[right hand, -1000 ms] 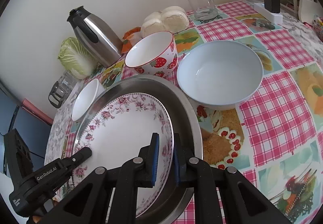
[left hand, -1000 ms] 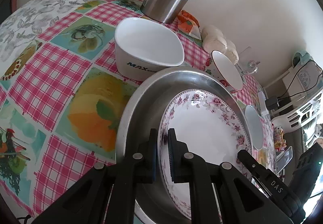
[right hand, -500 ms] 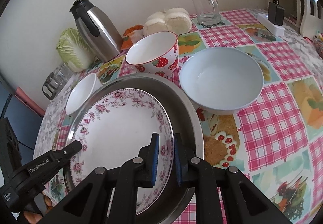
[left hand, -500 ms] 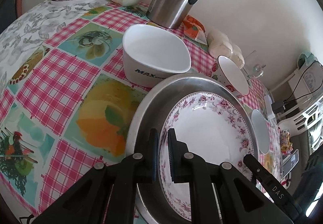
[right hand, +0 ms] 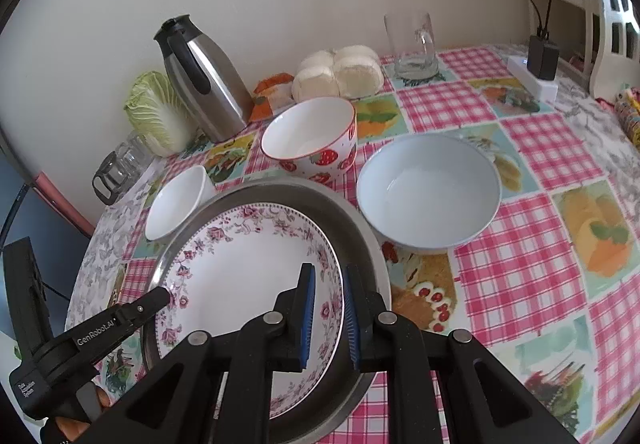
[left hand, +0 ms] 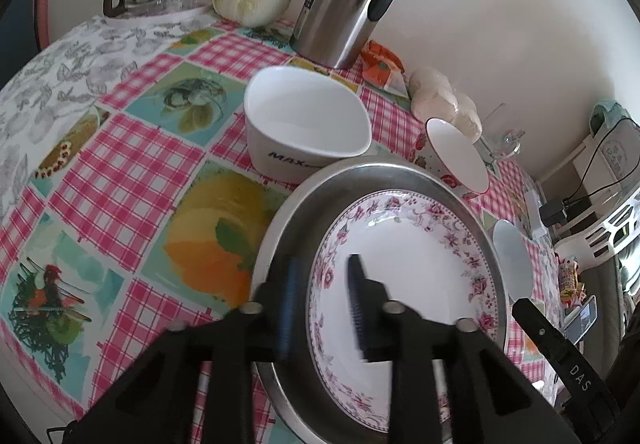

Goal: Organize plates and bowls
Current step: 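Carry the floral plate over the steel basin and lower it inside, then open the right tool to release the floral plate in the basin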

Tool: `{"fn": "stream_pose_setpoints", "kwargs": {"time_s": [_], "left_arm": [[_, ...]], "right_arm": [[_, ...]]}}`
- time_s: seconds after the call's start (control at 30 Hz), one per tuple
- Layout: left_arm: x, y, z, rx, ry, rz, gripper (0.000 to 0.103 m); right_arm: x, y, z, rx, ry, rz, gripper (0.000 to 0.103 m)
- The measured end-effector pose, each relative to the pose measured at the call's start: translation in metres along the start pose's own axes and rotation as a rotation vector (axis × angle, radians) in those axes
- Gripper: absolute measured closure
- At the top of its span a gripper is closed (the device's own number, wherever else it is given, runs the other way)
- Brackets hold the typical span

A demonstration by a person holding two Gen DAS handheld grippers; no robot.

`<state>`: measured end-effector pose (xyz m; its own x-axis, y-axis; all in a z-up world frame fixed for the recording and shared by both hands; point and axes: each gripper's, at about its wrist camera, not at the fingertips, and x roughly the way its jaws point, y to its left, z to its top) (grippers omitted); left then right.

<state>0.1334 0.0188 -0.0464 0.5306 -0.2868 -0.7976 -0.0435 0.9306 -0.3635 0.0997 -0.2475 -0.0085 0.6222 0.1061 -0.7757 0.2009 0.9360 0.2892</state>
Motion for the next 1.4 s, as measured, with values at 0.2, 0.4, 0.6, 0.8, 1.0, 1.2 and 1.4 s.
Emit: {"fn": "stream_pose_setpoints", "kwargs": {"time_s": [0.2, 0.4, 0.6, 0.8, 1.0, 1.2, 1.4], "left_arm": [[-0.006, -0.013, -0.002, 0.044, -0.001, 0.034, 0.05], [-0.013, -0.023, -0.005, 0.091, -0.021, 0.088, 0.03], [-0.021, -0.028, -0.007, 0.12, -0.043, 0.142, 0.017], [-0.026, -0.035, -0.012, 0.166, -0.044, 0.198, 0.008], [-0.033, -0.041, -0.016, 0.201, -0.051, 0.242, 0.004], [-0.045, -0.048, -0.019, 0.224, -0.082, 0.255, 0.004], [-0.061, -0.056, -0.019, 0.233, -0.143, 0.218, 0.004]], "right_arm": [[-0.005, 0.007, 0.0, -0.061, 0.008, -0.057, 0.047], [-0.01, 0.005, -0.001, -0.077, 0.022, -0.084, 0.028], [-0.017, -0.002, -0.001, -0.063, 0.029, -0.108, 0.019], [-0.025, -0.005, -0.003, -0.061, 0.028, -0.123, 0.004], [-0.034, -0.01, -0.004, -0.057, 0.026, -0.14, 0.0], [-0.044, -0.011, -0.006, -0.062, 0.021, -0.14, 0.0], [-0.063, -0.012, -0.006, -0.057, -0.03, -0.136, 0.0]]}}
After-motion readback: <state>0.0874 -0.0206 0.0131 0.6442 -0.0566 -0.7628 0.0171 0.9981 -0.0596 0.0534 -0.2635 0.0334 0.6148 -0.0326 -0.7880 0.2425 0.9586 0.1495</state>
